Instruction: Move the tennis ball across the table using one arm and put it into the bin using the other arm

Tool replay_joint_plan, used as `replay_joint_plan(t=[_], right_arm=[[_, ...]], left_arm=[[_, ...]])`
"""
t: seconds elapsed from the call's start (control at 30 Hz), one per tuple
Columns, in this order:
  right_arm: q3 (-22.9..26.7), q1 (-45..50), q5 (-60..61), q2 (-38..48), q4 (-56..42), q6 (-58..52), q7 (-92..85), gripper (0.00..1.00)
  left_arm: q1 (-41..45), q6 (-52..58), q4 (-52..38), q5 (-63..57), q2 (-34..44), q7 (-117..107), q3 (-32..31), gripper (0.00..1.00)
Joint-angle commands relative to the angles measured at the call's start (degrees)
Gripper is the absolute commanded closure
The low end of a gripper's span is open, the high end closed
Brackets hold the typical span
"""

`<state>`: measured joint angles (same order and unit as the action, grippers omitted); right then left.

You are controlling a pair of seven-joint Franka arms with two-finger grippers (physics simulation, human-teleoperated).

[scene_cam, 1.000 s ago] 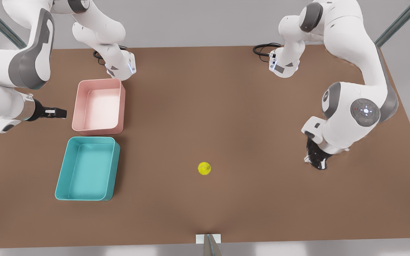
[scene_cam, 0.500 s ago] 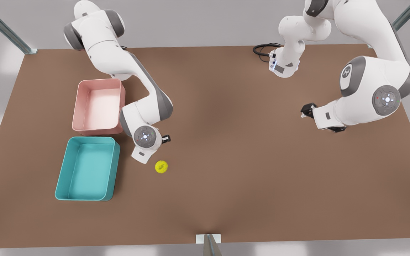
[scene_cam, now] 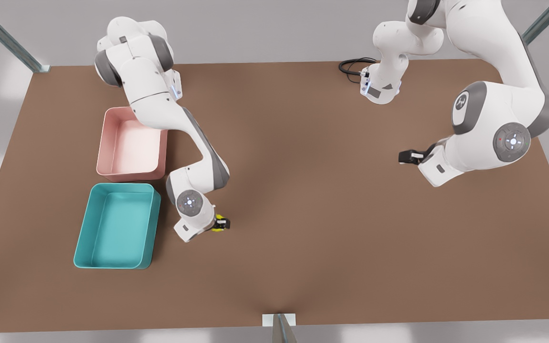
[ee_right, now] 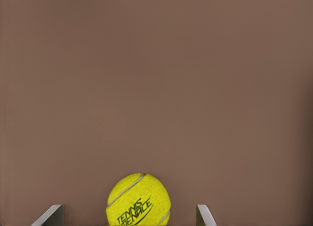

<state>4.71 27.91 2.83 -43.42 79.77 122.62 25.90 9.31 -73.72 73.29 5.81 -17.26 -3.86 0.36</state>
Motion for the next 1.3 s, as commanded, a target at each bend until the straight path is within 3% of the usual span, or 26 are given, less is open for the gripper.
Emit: replay_joint_plan(t=[0.0, 0.93, 1.03, 1.27], right_arm=[[0.03, 0.39, 0.6, -0.26, 0.39, 5.35, 9.34, 0.0], [-0.4, 0.66, 0.51, -5.98, 3.46, 7.37, 9.26, 0.0], [-0.4, 0.57, 0.51, -5.98, 3.38, 7.37, 9.26, 0.15], [-0.58, 0.39, 0.42, -5.28, 3.46, 6.67, 9.17, 0.27]], left_arm=[[-0.08, -0.02, 0.01, 0.07, 0.04, -18.02, -0.01, 0.0], [-0.43, -0.11, -0.17, -0.1, -1.02, -17.93, 0.08, 0.0], [-0.43, -0.11, -0.16, -0.1, -1.02, -17.93, 0.08, 0.0], [-0.43, -0.11, -0.17, -0.1, -1.11, -18.02, 0.08, 0.0]])
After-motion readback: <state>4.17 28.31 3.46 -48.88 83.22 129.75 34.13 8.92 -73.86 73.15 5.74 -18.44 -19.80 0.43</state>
